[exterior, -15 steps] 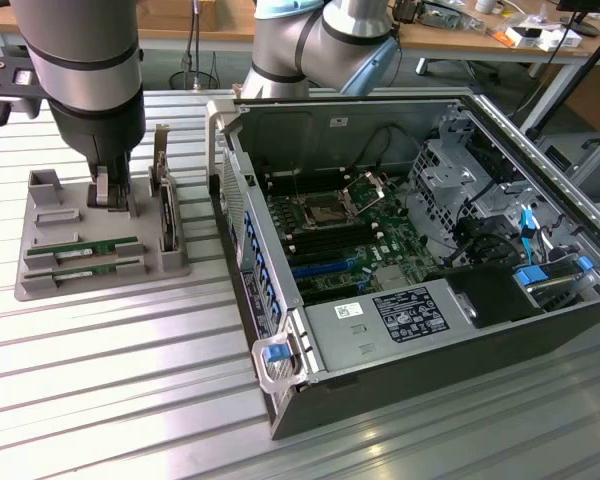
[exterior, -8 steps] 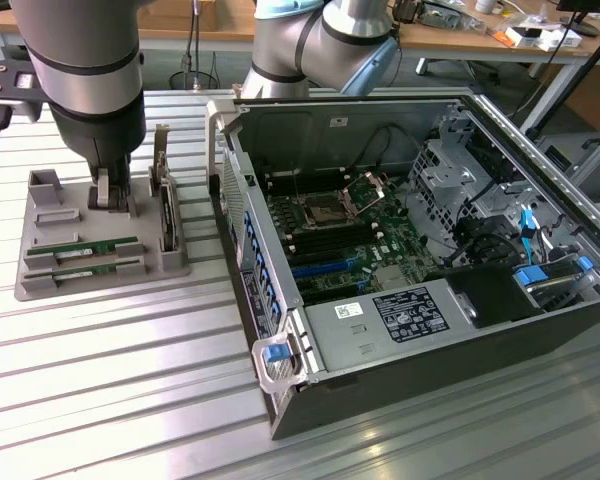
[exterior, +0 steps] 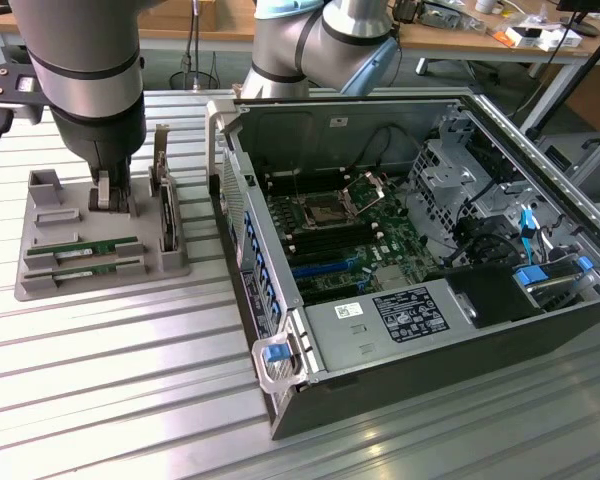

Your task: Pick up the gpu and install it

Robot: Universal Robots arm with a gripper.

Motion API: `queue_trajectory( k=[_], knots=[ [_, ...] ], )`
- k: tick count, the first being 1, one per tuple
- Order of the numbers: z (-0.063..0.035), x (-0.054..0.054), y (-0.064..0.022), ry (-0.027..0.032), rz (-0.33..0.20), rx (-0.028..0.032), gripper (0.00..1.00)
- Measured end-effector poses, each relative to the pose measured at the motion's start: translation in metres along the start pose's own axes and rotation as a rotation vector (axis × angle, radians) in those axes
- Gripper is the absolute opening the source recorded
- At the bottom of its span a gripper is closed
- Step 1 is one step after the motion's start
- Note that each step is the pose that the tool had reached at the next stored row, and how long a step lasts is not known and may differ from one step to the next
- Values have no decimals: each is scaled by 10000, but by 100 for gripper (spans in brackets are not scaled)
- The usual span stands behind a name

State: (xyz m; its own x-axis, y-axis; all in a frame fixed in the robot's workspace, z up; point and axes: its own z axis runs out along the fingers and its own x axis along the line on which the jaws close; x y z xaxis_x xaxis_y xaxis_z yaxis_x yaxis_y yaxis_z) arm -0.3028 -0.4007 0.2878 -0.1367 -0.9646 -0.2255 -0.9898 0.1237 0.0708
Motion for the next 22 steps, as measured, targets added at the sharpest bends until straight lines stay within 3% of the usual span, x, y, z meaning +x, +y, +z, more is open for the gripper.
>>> queue_trajectory(
  k=[22],
  knots=[
    [89,24,-7,-211,-9,-29,30]
  ],
)
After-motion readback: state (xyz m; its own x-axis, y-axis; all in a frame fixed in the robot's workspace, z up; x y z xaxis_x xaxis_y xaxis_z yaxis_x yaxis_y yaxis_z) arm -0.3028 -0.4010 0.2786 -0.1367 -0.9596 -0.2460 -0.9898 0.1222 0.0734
